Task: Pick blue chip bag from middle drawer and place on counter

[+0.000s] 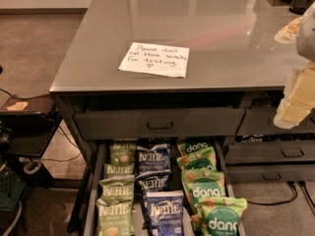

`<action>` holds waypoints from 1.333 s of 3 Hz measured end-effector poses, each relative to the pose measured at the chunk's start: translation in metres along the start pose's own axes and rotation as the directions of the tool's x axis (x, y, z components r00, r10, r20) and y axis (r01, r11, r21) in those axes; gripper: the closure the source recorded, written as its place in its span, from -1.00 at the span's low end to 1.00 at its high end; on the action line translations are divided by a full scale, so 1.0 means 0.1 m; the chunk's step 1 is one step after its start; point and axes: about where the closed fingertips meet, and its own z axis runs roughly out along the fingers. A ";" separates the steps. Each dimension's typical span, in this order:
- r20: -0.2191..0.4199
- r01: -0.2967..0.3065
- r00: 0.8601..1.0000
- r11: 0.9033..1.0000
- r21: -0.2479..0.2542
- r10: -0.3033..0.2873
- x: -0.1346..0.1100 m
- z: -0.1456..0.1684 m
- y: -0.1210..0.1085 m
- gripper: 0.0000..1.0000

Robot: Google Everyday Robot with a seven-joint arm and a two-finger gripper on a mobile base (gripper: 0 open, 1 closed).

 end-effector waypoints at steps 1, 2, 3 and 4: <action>0.000 0.000 1.000 1.000 0.000 0.000 0.00 0.00 0.00 -1.00; 0.040 -0.001 0.999 1.000 0.004 0.000 -0.01 0.09 0.08 -1.00; 0.117 -0.009 0.993 1.000 -0.012 0.010 -0.10 0.38 0.30 -1.00; 0.199 -0.022 0.979 0.998 -0.062 0.034 -0.22 0.94 0.59 -1.00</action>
Offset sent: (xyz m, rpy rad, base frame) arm -0.0105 0.0098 -0.0307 0.0940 -0.0149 0.0214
